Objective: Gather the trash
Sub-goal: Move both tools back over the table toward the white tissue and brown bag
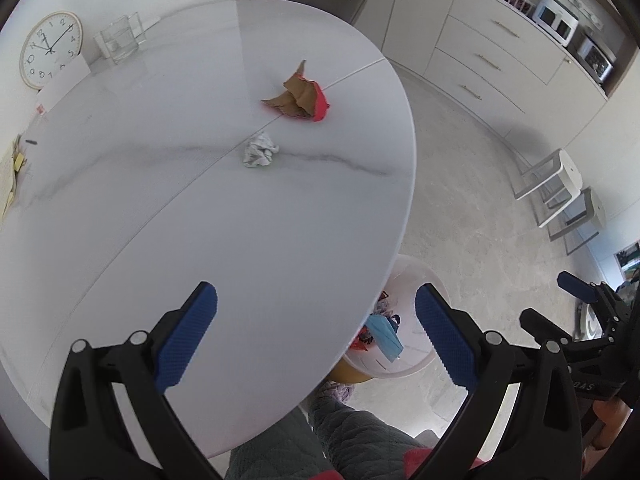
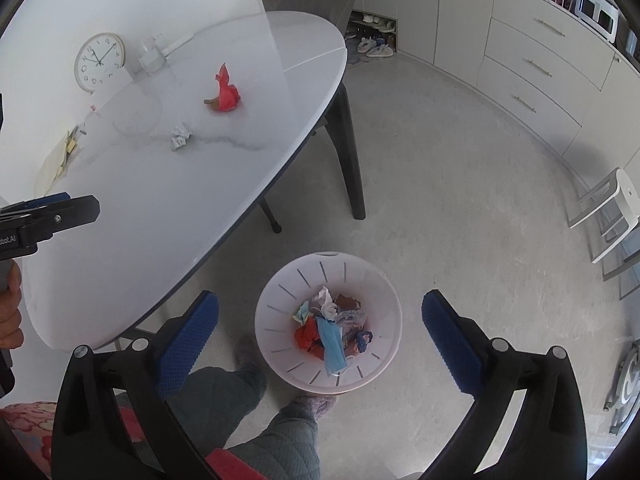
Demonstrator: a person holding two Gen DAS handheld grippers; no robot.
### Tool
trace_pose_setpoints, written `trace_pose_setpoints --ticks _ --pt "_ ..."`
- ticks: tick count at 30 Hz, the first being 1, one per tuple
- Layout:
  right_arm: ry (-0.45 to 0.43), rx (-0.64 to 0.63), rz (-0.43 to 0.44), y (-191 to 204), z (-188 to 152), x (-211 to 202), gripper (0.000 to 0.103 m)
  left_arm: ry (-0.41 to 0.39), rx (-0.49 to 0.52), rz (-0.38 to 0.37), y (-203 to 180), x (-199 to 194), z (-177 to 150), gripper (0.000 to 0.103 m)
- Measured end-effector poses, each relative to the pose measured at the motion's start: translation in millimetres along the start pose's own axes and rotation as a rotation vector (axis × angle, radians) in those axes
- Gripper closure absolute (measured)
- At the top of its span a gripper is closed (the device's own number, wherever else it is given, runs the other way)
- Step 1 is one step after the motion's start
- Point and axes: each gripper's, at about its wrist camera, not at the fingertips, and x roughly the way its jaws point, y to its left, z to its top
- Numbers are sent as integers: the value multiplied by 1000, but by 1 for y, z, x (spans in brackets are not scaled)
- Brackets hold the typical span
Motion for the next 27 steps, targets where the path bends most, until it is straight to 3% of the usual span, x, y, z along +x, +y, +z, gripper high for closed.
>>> trace_pose_setpoints --ticks 11,27 --pt "-25 -17 -18 17 48 10 2 7 -45 -1 37 25 34 8" --pt "0 -11 -56 45 99 41 2 54 5 -36 63 80 91 8"
